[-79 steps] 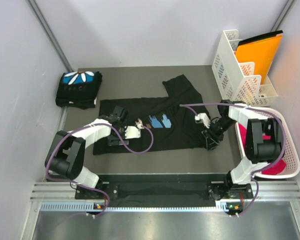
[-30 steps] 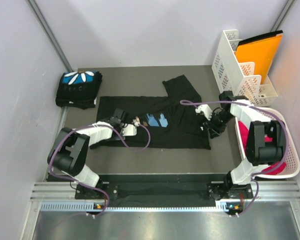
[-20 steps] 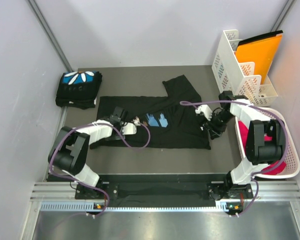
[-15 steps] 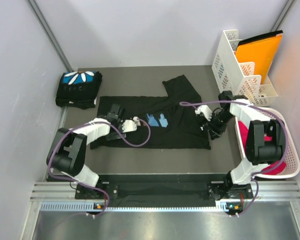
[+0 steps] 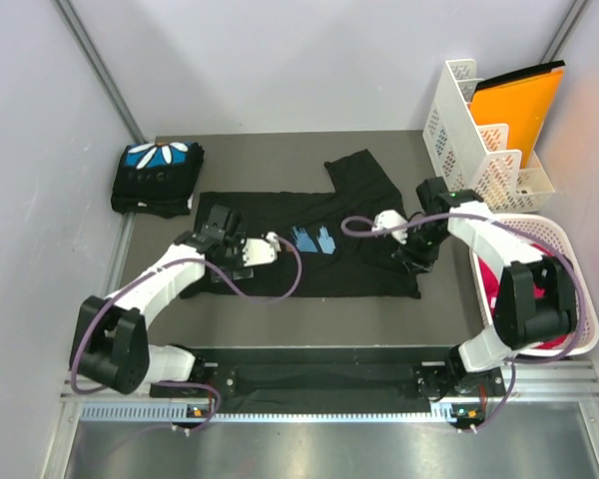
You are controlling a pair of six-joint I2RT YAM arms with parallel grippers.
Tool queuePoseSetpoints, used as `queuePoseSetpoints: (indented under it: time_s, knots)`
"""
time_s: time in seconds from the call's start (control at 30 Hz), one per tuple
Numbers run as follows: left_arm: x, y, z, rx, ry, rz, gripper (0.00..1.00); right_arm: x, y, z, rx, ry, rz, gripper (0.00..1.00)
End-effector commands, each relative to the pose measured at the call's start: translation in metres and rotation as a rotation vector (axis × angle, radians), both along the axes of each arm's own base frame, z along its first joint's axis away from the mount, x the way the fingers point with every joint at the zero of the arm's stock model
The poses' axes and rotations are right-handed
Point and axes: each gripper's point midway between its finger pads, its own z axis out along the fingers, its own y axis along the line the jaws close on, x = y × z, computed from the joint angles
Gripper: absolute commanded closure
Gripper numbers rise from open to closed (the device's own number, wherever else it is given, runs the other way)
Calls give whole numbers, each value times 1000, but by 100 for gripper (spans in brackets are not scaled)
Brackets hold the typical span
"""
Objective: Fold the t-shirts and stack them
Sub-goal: Fold the tshirt
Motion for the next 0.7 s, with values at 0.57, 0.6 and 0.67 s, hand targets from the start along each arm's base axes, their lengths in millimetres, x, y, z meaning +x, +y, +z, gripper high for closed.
queuePoseSetpoints:
  time_s: [0.57,0.6,0.67]
  knots:
    - [-32,66,-34,186,-146,-124,18,-50,13,-40,-159,-126,292,48]
    - [-33,67,-34,189,-146,-123,18,-49,16,-39,-159,-134,297,48]
    - [-35,69,-34,185,-136,-113,18,-42,17,-36,-173,-168,287,47]
